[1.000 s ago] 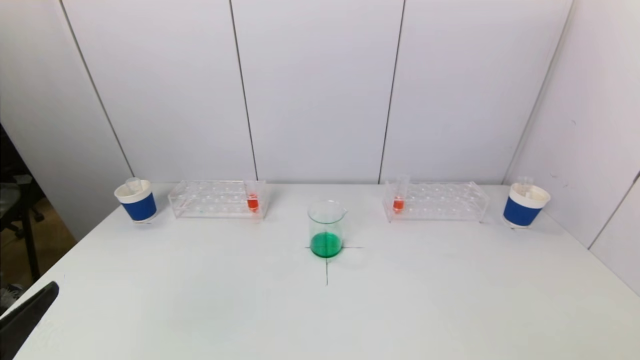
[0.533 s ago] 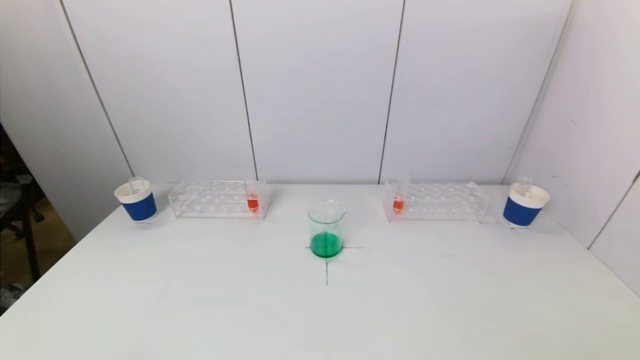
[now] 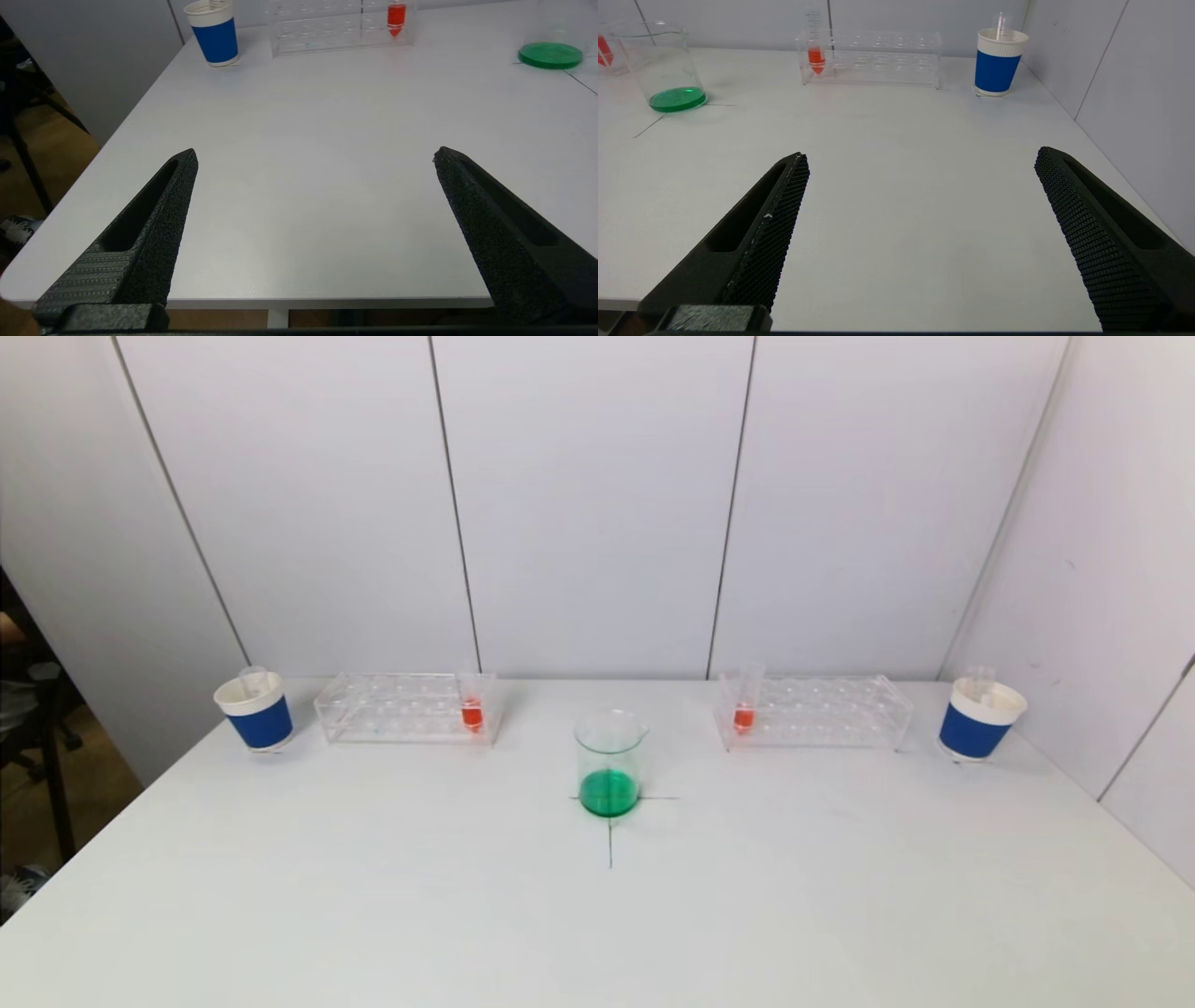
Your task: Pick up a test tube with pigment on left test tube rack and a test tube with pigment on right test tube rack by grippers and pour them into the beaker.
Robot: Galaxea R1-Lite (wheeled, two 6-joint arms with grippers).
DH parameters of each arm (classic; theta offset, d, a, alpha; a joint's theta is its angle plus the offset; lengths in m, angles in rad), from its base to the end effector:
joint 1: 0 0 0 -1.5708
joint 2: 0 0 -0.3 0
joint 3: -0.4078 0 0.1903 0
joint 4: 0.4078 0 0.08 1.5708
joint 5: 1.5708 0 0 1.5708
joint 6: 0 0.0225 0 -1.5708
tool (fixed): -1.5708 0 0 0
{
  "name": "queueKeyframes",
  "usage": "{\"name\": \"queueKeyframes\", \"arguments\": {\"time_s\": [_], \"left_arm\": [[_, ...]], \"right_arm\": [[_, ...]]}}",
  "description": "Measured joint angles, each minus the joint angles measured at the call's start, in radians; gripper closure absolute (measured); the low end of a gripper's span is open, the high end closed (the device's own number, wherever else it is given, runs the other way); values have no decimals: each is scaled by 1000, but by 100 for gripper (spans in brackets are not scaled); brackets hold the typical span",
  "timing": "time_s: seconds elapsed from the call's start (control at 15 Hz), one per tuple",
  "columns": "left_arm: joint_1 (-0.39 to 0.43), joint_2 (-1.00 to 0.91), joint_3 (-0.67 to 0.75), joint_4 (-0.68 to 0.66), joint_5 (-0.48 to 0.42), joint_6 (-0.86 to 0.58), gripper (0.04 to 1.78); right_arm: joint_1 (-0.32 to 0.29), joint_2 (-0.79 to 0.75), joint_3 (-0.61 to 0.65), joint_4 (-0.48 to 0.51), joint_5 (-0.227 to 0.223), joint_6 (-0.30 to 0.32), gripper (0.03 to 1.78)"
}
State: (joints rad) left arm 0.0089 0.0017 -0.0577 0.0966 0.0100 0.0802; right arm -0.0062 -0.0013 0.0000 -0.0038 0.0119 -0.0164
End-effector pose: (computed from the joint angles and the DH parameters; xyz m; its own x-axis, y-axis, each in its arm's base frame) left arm -0.0274 0.0000 0.0815 0.9990 0.0189 -0.0406 -0.0156 0.9966 0.0805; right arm -0.0229 0.0004 0.0758 1.0000 0.0057 0.0051 -0.0056 0.9998 -0.0165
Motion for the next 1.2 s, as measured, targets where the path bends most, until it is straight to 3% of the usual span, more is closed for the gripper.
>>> {"name": "queueKeyframes", "arguments": {"time_s": [1.2], "left_arm": [[0,-3,23,-11,-29,-24,6]], "right_arm": [[0,0,0,-1,-3,-1,5]]}}
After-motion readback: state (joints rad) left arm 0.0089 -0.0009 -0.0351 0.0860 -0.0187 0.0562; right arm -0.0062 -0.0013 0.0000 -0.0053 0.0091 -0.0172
